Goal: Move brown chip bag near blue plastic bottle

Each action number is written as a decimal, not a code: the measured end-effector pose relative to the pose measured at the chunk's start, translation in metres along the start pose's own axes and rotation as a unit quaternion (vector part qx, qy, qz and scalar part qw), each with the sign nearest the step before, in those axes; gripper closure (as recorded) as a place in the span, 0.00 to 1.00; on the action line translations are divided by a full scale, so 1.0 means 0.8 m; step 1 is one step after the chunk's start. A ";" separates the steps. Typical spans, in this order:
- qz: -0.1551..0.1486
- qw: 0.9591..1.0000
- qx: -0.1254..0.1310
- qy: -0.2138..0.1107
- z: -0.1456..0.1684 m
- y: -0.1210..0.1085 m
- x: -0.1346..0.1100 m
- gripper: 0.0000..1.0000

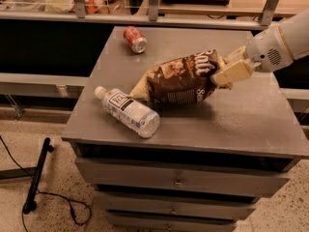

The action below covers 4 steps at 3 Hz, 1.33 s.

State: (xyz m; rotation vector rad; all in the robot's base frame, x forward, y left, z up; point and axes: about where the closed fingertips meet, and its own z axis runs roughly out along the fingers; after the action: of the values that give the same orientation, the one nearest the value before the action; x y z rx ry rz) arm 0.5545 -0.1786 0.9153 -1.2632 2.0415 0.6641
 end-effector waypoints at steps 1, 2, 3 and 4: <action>0.014 1.000 0.023 0.008 -0.001 0.002 0.004 0.35; 0.018 0.999 0.042 0.013 -0.009 -0.004 0.008 0.12; 0.021 0.998 0.057 0.013 -0.016 -0.009 0.011 0.00; 0.029 0.996 0.081 0.000 -0.034 -0.021 0.012 0.00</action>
Offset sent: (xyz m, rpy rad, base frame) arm 0.0011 -0.0255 0.0034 -0.0684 -0.0335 -0.1317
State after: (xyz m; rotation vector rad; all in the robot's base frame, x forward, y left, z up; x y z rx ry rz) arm 0.5595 -0.2101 0.9250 -1.1152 2.0930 0.5121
